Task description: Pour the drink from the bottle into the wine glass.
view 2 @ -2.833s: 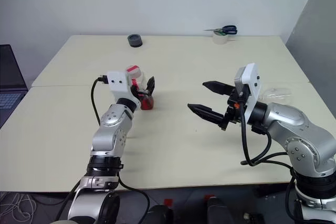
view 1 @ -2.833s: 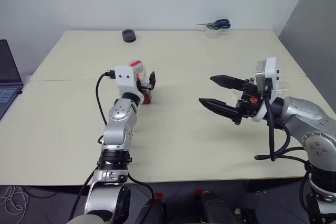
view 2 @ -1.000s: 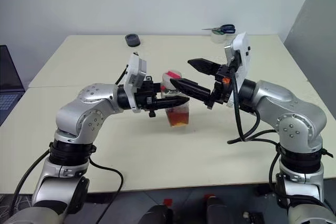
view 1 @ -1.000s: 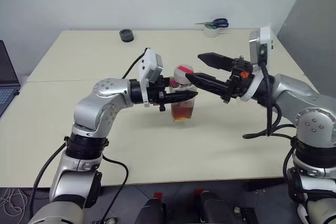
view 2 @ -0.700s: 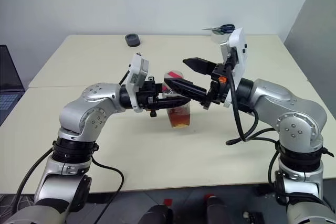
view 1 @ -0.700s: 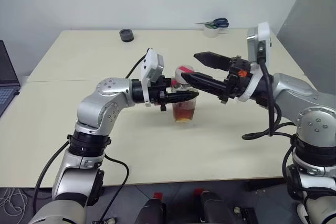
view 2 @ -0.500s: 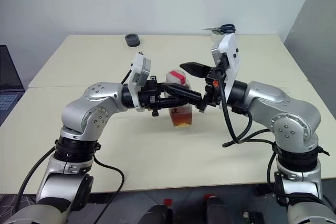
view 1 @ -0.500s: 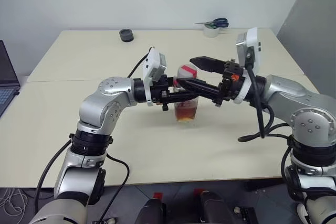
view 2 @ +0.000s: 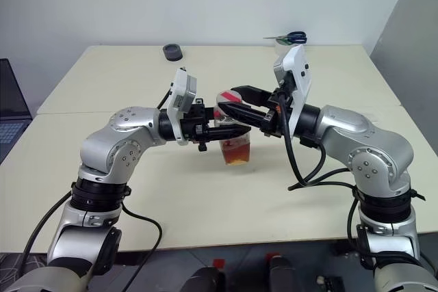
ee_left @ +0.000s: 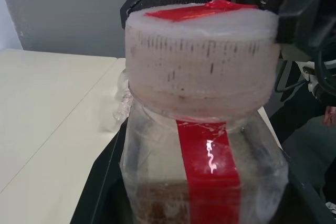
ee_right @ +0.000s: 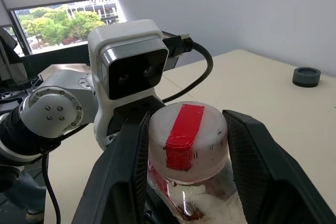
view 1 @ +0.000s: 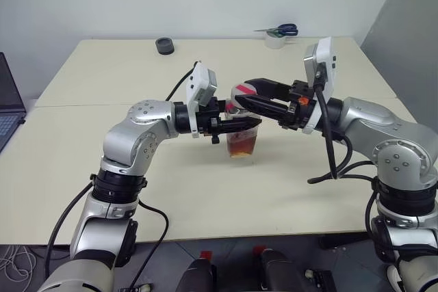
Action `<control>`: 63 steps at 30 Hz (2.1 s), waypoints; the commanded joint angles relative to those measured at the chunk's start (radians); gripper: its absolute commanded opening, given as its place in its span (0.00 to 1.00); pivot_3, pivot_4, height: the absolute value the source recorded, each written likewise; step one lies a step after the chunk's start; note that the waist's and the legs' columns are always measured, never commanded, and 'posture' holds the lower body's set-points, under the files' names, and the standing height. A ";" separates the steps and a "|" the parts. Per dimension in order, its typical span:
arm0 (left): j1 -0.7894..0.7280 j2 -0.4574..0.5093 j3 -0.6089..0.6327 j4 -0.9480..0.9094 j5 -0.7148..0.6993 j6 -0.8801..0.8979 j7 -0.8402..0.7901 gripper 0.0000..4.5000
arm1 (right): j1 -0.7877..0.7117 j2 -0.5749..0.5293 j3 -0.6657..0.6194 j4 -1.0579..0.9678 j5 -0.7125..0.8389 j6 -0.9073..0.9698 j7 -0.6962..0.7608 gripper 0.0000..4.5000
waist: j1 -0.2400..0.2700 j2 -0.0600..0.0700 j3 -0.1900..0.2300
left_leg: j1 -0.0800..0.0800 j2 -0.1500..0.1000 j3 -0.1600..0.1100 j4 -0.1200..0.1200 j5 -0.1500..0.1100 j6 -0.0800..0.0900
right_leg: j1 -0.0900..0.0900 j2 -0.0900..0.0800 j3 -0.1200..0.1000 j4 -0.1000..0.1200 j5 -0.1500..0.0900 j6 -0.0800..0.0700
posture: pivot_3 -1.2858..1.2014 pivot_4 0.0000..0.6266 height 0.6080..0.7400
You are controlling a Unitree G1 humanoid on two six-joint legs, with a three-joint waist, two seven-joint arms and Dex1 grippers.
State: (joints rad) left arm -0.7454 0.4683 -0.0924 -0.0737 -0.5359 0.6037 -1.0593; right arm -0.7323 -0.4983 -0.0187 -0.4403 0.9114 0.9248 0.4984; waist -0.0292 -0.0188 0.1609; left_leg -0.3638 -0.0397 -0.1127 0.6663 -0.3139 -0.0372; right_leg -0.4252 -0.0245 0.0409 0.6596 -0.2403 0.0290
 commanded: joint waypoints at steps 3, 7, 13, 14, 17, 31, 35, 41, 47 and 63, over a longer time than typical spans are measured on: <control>-0.006 0.007 0.012 -0.066 -0.015 -0.008 0.003 0.40 | 0.009 0.001 0.003 -0.037 0.003 -0.044 0.066 0.40 | 0.000 0.000 0.000 | 0.000 0.000 0.000 0.000 0.000 0.000 | 0.000 0.000 0.000 0.000 0.000 0.000 | 0.52 0.24 1.00; -0.008 0.014 0.011 -0.098 -0.038 0.011 -0.015 0.40 | -0.006 -0.055 0.044 0.004 -0.055 -0.141 0.269 0.40 | 0.000 0.000 0.000 | 0.000 0.000 0.000 0.000 0.000 0.000 | 0.000 0.000 0.000 0.000 0.000 0.000 | 0.52 0.24 1.00; 0.005 0.022 -0.001 -0.149 -0.069 0.051 -0.039 0.40 | -0.194 -0.159 0.224 0.435 -0.276 -0.405 0.817 0.40 | -0.008 0.001 0.001 | 0.002 0.000 0.003 0.001 -0.002 0.004 | 0.002 0.004 0.000 0.000 0.000 0.000 | 0.52 0.24 1.00; 0.010 0.022 -0.002 -0.157 -0.070 0.054 -0.038 0.40 | -0.233 -0.148 0.251 0.507 -0.313 -0.453 0.879 0.40 | -0.010 0.001 0.001 | 0.002 0.000 0.003 0.000 -0.002 0.004 | 0.002 0.004 0.000 0.000 0.000 0.000 | 0.52 0.24 1.00; 0.015 0.021 -0.003 -0.170 -0.072 0.062 -0.031 0.40 | -0.312 -0.119 0.312 0.665 -0.414 -0.610 1.027 0.40 | -0.015 0.001 0.001 | 0.002 0.001 0.002 0.000 0.000 0.001 | 0.000 0.003 0.000 0.001 0.000 0.000 | 0.52 0.24 1.00; 0.048 0.020 0.020 -0.205 -0.082 0.062 0.018 0.40 | -0.404 -0.392 0.279 0.618 -0.294 -0.315 1.098 1.00 | 0.015 0.002 0.003 | -0.004 -0.002 0.000 0.001 0.000 0.000 | -0.002 -0.004 -0.001 -0.002 0.000 0.000 | 0.52 0.24 1.00; 0.051 0.005 0.019 -0.193 -0.078 0.043 0.030 0.40 | -0.281 -0.445 0.120 0.369 -0.093 -0.015 0.894 1.00 | 0.015 0.002 0.003 | -0.004 -0.001 0.001 -0.002 0.000 0.000 | -0.004 -0.004 -0.001 -0.003 0.000 0.000 | 0.52 0.24 1.00; 0.022 -0.033 0.002 -0.142 -0.055 0.002 0.033 0.40 | -0.112 -0.172 -0.150 0.076 0.244 0.199 0.258 1.00 | 0.007 0.002 0.003 | -0.003 -0.001 0.002 0.001 0.000 0.000 | -0.004 -0.003 0.001 0.003 0.000 0.000 | 0.52 0.24 1.00; -0.007 -0.043 -0.008 -0.107 -0.046 -0.018 0.014 0.40 | -0.055 0.051 -0.169 -0.061 0.262 0.146 -0.113 1.00 | 0.003 0.002 0.003 | -0.003 -0.001 0.001 0.004 0.000 0.000 | -0.003 -0.003 0.000 0.004 0.000 0.000 | 0.52 0.24 1.00; -0.015 -0.021 0.000 -0.116 -0.052 -0.003 0.006 0.40 | 0.011 -0.061 -0.127 -0.129 0.277 0.093 -0.080 0.32 | 0.000 0.002 0.003 | -0.003 -0.001 0.002 0.004 0.000 0.000 | -0.003 -0.002 0.000 0.004 0.000 0.000 | 0.52 0.24 1.00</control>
State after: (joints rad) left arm -0.7310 0.4441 -0.1155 -0.1609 -0.5760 0.6067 -1.0625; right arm -0.7261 -0.5481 -0.1619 -0.5107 1.1824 1.0361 0.3718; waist -0.0288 -0.0166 0.1636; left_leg -0.3669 -0.0407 -0.1111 0.6706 -0.3141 -0.0368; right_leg -0.4279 -0.0266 0.0410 0.6631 -0.2403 0.0290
